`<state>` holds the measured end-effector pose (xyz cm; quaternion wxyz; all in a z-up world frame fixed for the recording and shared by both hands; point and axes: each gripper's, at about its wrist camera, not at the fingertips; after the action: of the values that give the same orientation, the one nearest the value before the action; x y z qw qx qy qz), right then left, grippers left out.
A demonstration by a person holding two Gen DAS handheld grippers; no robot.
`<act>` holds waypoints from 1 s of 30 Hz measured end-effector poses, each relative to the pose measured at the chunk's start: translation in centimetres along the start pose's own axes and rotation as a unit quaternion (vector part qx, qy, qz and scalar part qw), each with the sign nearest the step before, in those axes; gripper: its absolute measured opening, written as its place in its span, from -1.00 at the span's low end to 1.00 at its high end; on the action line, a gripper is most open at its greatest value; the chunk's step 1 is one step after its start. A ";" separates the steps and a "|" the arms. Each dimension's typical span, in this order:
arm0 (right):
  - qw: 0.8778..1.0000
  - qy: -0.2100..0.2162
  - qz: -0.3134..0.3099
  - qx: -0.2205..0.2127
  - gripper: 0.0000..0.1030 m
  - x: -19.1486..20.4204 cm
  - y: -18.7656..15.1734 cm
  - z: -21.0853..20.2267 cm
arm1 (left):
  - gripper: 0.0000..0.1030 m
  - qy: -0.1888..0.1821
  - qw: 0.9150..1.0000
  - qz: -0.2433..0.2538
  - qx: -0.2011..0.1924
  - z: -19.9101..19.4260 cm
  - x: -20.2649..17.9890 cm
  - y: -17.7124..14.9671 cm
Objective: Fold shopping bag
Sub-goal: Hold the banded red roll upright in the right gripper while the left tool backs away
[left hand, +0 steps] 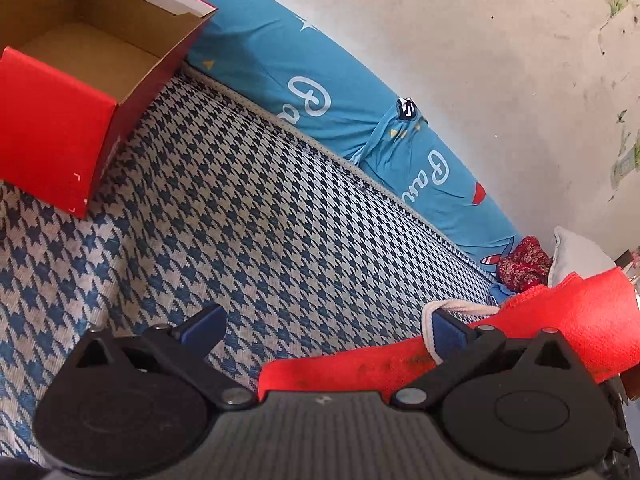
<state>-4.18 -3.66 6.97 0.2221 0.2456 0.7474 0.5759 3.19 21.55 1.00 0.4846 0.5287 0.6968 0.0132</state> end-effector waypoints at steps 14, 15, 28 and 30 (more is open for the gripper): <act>0.998 -0.031 -0.041 0.020 -0.39 0.2 -0.9 2.0 | 1.00 0.017 0.998 -0.043 -0.035 -0.1 0.5 -0.8; 0.998 -0.033 -0.044 0.021 -0.39 0.3 -1.0 2.3 | 1.00 0.019 0.998 -0.045 -0.036 -0.1 0.6 -0.8; 0.995 -0.049 -0.064 0.065 -0.27 1.0 -2.8 5.0 | 1.00 0.019 0.997 -0.044 -0.054 0.3 0.8 -0.8; 0.993 -0.059 -0.070 0.072 -0.26 1.3 -3.3 5.5 | 1.00 0.020 0.997 -0.048 -0.061 0.3 1.0 -0.8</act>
<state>-2.19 0.55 2.45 0.2872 0.2411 0.7882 0.4880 2.87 21.77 -0.26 0.5019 0.4642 0.7285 0.0429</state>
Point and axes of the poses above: each gripper's, at about its wrist camera, not at the fingertips, and z roughly the way its jaws point, x to its left, y to its top, and after that the axes turned 1 degree about -z, right-handed
